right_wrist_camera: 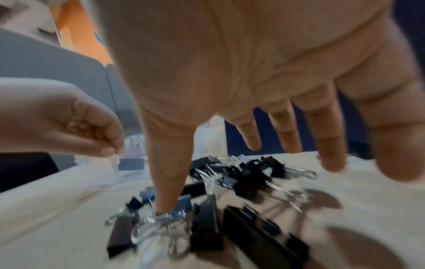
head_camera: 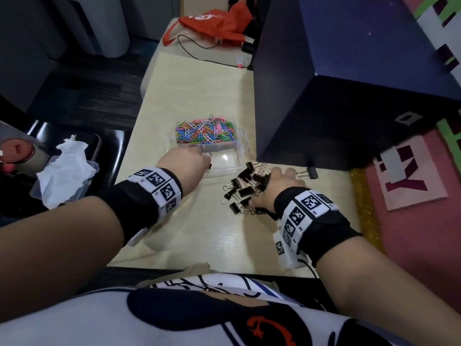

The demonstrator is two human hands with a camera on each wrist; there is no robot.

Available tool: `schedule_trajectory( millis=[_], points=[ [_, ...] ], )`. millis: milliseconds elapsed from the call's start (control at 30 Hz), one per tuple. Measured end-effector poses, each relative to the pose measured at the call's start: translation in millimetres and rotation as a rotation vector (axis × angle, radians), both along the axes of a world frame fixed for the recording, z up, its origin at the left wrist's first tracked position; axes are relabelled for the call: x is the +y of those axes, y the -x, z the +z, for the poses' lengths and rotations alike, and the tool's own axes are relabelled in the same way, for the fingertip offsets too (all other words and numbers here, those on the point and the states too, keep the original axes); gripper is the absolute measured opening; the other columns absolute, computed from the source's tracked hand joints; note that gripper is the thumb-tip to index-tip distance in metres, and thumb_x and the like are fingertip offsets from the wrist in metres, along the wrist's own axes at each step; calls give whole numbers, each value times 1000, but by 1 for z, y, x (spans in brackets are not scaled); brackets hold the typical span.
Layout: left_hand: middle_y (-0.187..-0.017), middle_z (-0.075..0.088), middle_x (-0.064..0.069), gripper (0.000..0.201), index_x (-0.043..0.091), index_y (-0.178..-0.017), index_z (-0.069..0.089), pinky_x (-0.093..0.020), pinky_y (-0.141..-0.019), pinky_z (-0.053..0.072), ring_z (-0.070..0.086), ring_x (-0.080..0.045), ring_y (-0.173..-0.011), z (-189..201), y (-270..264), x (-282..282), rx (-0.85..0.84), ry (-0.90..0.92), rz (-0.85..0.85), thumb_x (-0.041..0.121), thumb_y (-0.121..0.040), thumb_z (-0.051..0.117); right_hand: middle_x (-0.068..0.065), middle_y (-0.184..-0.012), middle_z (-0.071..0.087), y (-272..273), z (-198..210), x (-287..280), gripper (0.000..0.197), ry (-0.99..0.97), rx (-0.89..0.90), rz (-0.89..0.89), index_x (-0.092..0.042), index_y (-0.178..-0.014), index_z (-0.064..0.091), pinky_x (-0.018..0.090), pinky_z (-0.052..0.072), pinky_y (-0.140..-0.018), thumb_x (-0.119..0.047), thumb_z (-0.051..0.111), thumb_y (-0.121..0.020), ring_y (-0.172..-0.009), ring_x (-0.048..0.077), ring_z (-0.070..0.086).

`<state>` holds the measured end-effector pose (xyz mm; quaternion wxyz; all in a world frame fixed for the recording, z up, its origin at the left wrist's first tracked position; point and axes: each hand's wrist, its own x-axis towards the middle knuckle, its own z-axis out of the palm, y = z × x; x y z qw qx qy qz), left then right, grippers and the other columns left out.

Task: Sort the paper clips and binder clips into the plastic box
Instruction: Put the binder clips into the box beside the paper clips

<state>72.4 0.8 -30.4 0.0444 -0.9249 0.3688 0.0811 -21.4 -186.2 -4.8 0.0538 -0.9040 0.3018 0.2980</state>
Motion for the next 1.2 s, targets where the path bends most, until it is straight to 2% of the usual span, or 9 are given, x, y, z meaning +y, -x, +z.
schedule_trajectory(
  millis=[167, 300, 400, 567, 700, 800, 967, 1100, 1200],
  points=[
    [-116, 56, -7, 22, 17, -111, 56, -39, -82, 44, 55, -29, -102, 3, 13, -14, 1, 103, -31, 17, -91, 48, 10, -133, 22, 20, -22, -5, 102, -66, 84, -57, -26, -144, 17, 40, 49, -87, -59, 74, -65, -110, 33, 52],
    [-122, 49, -4, 35, 22, -125, 49, -41, -85, 49, 51, -27, -105, -1, 40, -26, 163, 25, -268, 31, -91, 47, 13, -137, 22, 27, -37, 3, 78, -105, -110, -36, -26, -137, 29, 38, 48, -90, -48, 72, -75, -110, 35, 51],
    [-130, 37, -4, 48, 32, -133, 36, -41, -83, 50, 46, -29, -110, -10, 47, -31, 233, -116, -310, 34, -88, 55, 11, -134, 26, 29, -40, 3, 64, -148, -193, 5, -26, -129, 38, 38, 46, -88, -42, 71, -77, -110, 33, 50],
    [-119, 38, -6, 38, 25, -119, 43, -41, -75, 53, 49, -27, -97, -19, 42, -29, 218, -125, -238, 18, -86, 60, 5, -122, 34, 26, -39, -1, 53, -190, -279, -15, -24, -117, 40, 36, 48, -81, -38, 68, -75, -103, 29, 51],
    [-108, 40, -8, 23, 16, -111, 48, -44, -71, 54, 48, -26, -81, -18, 40, -26, 274, -112, -116, 15, -88, 49, 9, -120, 43, 22, -38, -1, 36, -181, -397, 16, -15, -113, 44, 33, 47, -78, -24, 60, -82, -96, 30, 54],
    [-109, 42, -10, 26, 12, -114, 48, -42, -71, 53, 56, -30, -85, -17, 38, -26, 305, -100, -47, 16, -89, 50, 8, -117, 47, 17, -34, -6, 25, -181, -369, 50, -13, -110, 49, 26, 37, -73, -18, 56, -86, -87, 23, 49],
    [-113, 44, -9, 20, 9, -106, 58, -38, -77, 53, 58, -29, -87, -19, 32, -22, 335, -103, -26, 19, -90, 54, 4, -110, 52, 3, -17, -8, 19, -188, -495, 22, -18, -101, 52, 25, 37, -74, -21, 56, -83, -84, 18, 46],
    [-113, 44, -9, 18, 8, -107, 56, -36, -74, 49, 47, -23, -77, -19, 34, -17, 307, -108, -69, 18, -92, 52, 3, -114, 52, -16, 5, 6, 27, -296, -707, 102, -18, -113, 53, 26, 42, -79, -21, 56, -87, -92, 20, 56],
    [-110, 47, -9, 17, 9, -108, 53, -35, -70, 45, 55, -27, -86, -16, 36, -16, 280, -141, -113, 16, -93, 49, 3, -125, 45, -27, 11, 11, 39, -287, -674, 125, -21, -125, 47, 32, 47, -86, -26, 57, -87, -98, 23, 58]
  ],
)
